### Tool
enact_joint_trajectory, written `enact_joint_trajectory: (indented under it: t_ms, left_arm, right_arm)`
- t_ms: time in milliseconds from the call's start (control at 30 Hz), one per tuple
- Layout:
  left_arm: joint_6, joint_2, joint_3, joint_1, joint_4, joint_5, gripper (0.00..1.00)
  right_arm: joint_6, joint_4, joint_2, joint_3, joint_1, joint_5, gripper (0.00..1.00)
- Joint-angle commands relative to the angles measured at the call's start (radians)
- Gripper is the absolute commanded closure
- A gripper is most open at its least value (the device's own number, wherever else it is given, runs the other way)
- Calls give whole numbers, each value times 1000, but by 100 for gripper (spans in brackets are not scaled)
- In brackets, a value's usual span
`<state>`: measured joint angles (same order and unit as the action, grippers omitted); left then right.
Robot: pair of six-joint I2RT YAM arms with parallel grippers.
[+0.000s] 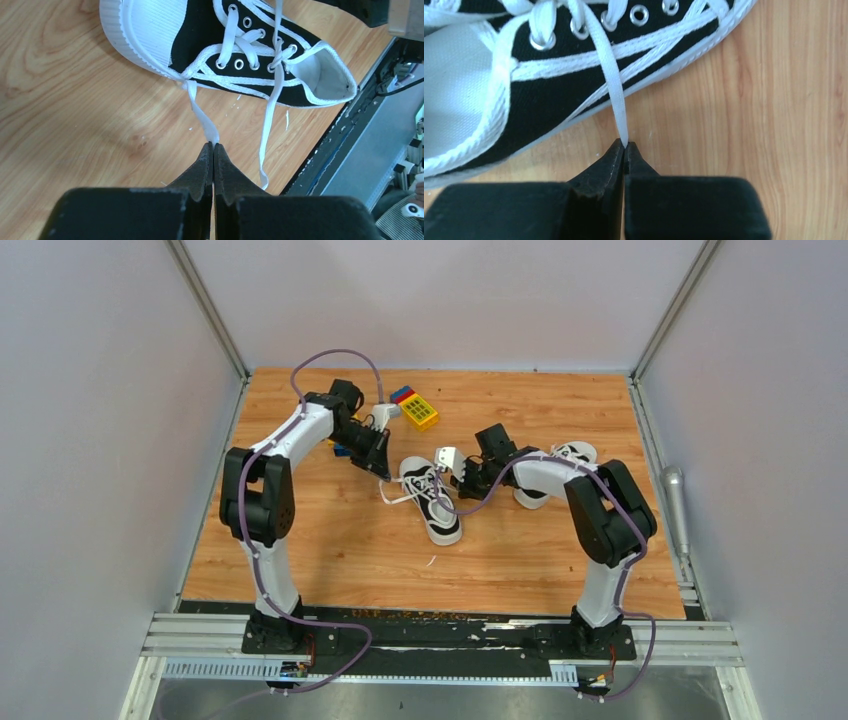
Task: Tie the shoes
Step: Wrap the shoelace around the shoelace.
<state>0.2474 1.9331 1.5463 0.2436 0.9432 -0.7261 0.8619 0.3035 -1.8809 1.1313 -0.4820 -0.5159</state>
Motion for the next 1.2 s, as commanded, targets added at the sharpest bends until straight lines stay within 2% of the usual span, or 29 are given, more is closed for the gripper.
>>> enact_joint_trajectory:
  t_ms: [0,367,567,833,1000,1167]
  left_arm:
    - [3,17,19,10,-52,57,100]
    - [56,171,133,48,-42,51,100]
    - [22,282,173,118,-110,46,100]
    - [-9,341,294,169,-171,61,100]
    - [35,287,265,143,-93,125,100]
    - [79,125,156,0,-88,231,100]
  right_arm:
    - [-51,68,75,-26,-1,68,100]
    - [-148,123,210,-113,-10,46,100]
    - [-148,135,199,-103,-12,57,100]
    - [-161,150,200,-96,-12,54,100]
    - [-156,154,189,-82,3,108,100]
    - [-129,160,187,-73,41,156,100]
